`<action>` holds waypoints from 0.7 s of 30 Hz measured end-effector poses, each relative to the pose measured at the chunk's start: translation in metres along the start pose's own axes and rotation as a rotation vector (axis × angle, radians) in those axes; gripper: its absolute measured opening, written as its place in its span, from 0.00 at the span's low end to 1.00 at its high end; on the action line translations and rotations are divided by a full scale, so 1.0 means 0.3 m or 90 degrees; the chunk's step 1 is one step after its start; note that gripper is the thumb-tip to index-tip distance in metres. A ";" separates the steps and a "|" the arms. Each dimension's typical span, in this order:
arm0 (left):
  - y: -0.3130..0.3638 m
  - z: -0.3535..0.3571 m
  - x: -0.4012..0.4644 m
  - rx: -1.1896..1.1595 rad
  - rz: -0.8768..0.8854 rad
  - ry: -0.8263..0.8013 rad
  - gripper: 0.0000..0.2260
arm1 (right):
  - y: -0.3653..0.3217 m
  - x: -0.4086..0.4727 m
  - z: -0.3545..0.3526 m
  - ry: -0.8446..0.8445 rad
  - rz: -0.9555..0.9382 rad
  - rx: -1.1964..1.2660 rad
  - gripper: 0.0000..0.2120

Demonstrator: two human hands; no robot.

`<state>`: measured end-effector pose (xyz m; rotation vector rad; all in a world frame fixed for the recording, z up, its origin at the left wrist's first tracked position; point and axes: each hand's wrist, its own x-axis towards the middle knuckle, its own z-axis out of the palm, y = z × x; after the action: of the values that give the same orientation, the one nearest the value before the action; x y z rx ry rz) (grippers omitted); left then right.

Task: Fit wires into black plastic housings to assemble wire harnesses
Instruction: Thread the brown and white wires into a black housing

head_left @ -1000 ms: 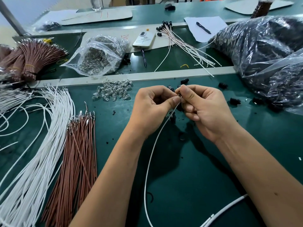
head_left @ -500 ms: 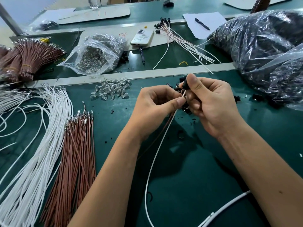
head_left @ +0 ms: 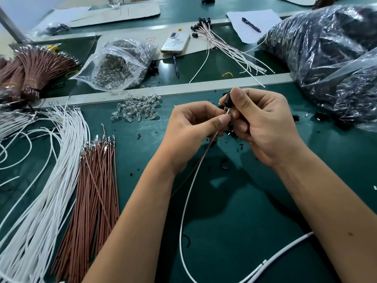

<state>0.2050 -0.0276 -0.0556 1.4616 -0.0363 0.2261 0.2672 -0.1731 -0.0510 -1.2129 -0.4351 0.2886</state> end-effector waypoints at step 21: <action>-0.016 -0.019 0.017 -0.016 0.157 0.010 0.08 | -0.020 -0.025 0.016 -0.035 -0.403 -0.410 0.07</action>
<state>0.2103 -0.0216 -0.0603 1.4298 -0.2076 0.4362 0.2582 -0.1744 -0.0453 -1.6122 -0.9777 -0.3961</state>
